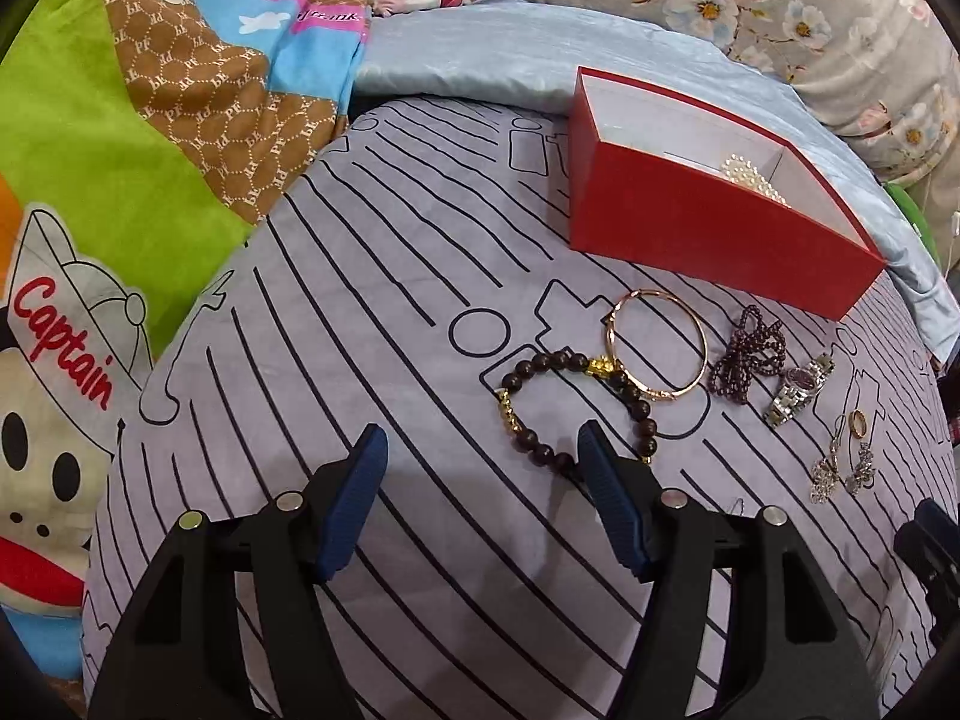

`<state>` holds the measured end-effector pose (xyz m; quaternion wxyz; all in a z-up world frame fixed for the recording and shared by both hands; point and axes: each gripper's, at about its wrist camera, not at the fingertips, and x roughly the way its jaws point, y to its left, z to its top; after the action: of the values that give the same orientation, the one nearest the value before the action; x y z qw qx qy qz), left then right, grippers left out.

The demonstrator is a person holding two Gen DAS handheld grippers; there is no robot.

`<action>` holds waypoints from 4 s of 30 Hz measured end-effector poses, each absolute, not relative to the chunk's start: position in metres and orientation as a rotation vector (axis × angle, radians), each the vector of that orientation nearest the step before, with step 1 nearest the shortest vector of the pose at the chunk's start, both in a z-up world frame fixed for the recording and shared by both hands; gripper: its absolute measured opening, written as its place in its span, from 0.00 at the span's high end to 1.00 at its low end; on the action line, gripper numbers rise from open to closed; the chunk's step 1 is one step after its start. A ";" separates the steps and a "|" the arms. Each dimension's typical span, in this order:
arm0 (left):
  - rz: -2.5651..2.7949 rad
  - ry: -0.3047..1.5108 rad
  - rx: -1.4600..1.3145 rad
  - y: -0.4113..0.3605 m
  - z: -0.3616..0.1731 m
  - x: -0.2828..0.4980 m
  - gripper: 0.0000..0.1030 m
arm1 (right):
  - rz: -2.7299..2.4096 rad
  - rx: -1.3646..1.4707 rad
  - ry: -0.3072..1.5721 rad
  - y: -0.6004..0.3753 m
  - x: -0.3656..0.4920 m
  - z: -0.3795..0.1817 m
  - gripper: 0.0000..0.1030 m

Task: Organize jewelry
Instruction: 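Release both items in the box and withdraw both tools, then grasp the dark bead bracelet with the left tool while the right tool grasps a silver earring, then carry the bead bracelet and earring into the red box with both tools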

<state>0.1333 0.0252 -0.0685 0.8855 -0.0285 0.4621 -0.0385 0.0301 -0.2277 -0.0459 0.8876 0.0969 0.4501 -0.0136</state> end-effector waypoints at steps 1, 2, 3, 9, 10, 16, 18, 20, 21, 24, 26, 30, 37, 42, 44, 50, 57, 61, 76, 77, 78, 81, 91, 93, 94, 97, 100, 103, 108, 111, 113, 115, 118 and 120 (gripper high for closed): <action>-0.082 0.965 -0.063 0.025 -0.070 0.134 0.39 | -0.027 0.199 0.935 -0.227 0.030 -0.046 0.42; -0.083 0.964 -0.066 0.024 -0.070 0.136 0.39 | -0.029 0.195 0.934 -0.226 0.031 -0.046 0.42; -0.077 0.962 -0.062 0.024 -0.071 0.137 0.41 | -0.030 0.194 0.934 -0.225 0.031 -0.046 0.42; -0.076 0.949 -0.032 0.015 -0.073 0.139 0.56 | -0.026 0.199 0.934 -0.225 0.033 -0.046 0.42; -0.079 0.946 -0.033 0.014 -0.073 0.139 0.58 | -0.027 0.200 0.933 -0.225 0.033 -0.046 0.42; -0.102 0.935 -0.026 0.010 -0.073 0.138 0.87 | -0.033 0.207 0.935 -0.228 0.036 -0.048 0.42; -0.121 0.939 -0.040 0.010 -0.073 0.137 0.93 | -0.032 0.205 0.935 -0.229 0.037 -0.049 0.42; -0.145 0.946 -0.055 0.010 -0.072 0.136 0.93 | -0.033 0.203 0.935 -0.229 0.039 -0.050 0.42; -0.156 0.947 -0.057 0.008 -0.072 0.135 0.93 | -0.032 0.203 0.935 -0.230 0.039 -0.050 0.42; -0.202 0.953 -0.076 0.006 -0.068 0.130 0.93 | -0.033 0.204 0.935 -0.232 0.042 -0.052 0.42; -0.219 0.950 -0.079 0.003 -0.064 0.126 0.93 | -0.034 0.208 0.936 -0.234 0.045 -0.052 0.42; -0.257 0.943 -0.082 -0.002 -0.056 0.118 0.93 | -0.030 0.212 0.936 -0.237 0.053 -0.053 0.44; -0.284 0.933 -0.084 -0.006 -0.047 0.111 0.93 | -0.030 0.217 0.952 -0.238 0.065 -0.061 0.60; -0.286 0.934 -0.087 -0.005 -0.046 0.111 0.93 | -0.030 0.219 0.958 -0.237 0.070 -0.064 0.64; -0.286 0.935 -0.089 -0.005 -0.046 0.111 0.93 | -0.035 0.209 0.963 -0.237 0.073 -0.066 0.64; -0.285 0.942 -0.087 -0.004 -0.048 0.112 0.93 | -0.038 0.172 0.962 -0.231 0.078 -0.069 0.66; -0.285 0.941 -0.090 -0.004 -0.047 0.112 0.93 | -0.026 0.146 0.960 -0.227 0.079 -0.070 0.87; -0.291 0.937 -0.095 -0.004 -0.045 0.111 0.93 | -0.025 0.148 0.961 -0.226 0.076 -0.069 0.89; -0.311 0.900 -0.114 -0.002 -0.025 0.105 0.93 | -0.026 0.195 0.931 -0.239 0.067 -0.053 0.98; -0.310 0.900 -0.114 -0.002 -0.025 0.105 0.93 | -0.027 0.205 0.932 -0.241 0.067 -0.054 0.98; -0.312 0.902 -0.114 -0.002 -0.025 0.105 0.93 | -0.033 0.208 0.929 -0.241 0.066 -0.054 0.98; -0.311 0.904 -0.115 -0.002 -0.025 0.105 0.93 | -0.031 0.221 0.913 -0.243 0.064 -0.048 0.98; -0.319 0.886 -0.110 -0.004 -0.016 0.105 0.93 | -0.014 0.189 0.835 -0.241 0.061 -0.010 0.98; -0.330 0.878 -0.113 -0.005 -0.010 0.106 0.93 | -0.003 0.187 0.821 -0.241 0.063 0.000 0.98; -0.333 0.873 -0.111 -0.006 -0.007 0.106 0.93 | 0.001 0.185 0.812 -0.241 0.063 0.005 0.98; -0.347 0.852 -0.106 -0.008 0.005 0.108 0.93 | 0.010 0.168 0.776 -0.239 0.067 0.023 0.98; -0.361 0.827 -0.107 -0.010 0.020 0.111 0.93 | 0.020 0.158 0.741 -0.238 0.070 0.041 0.98; -0.378 0.807 -0.107 -0.012 0.033 0.114 0.93 | 0.027 0.144 0.703 -0.238 0.073 0.060 0.98; -0.404 0.771 -0.094 -0.019 0.057 0.125 0.93 | 0.048 0.133 0.639 -0.239 0.083 0.096 0.98; -0.421 0.747 -0.085 -0.023 0.073 0.134 0.93 | 0.062 0.124 0.601 -0.240 0.090 0.117 0.98; -0.433 0.732 -0.086 -0.025 0.082 0.140 0.93 | 0.067 0.110 0.579 -0.239 0.095 0.130 0.98; -0.442 0.715 -0.084 -0.028 0.093 0.148 0.93 | 0.080 0.103 0.560 -0.239 0.103 0.143 0.98; -0.446 0.694 -0.078 -0.034 0.107 0.161 0.93 | 0.087 0.093 0.533 -0.239 0.116 0.163 0.98; -0.450 0.681 -0.074 -0.038 0.116 0.171 0.93 | 0.089 0.078 0.515 -0.238 0.124 0.174 0.98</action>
<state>0.1710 -0.0375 0.1162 0.9172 -0.0361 0.3311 -0.2187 0.1236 -0.2380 0.1743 0.9653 0.0388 0.2546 0.0442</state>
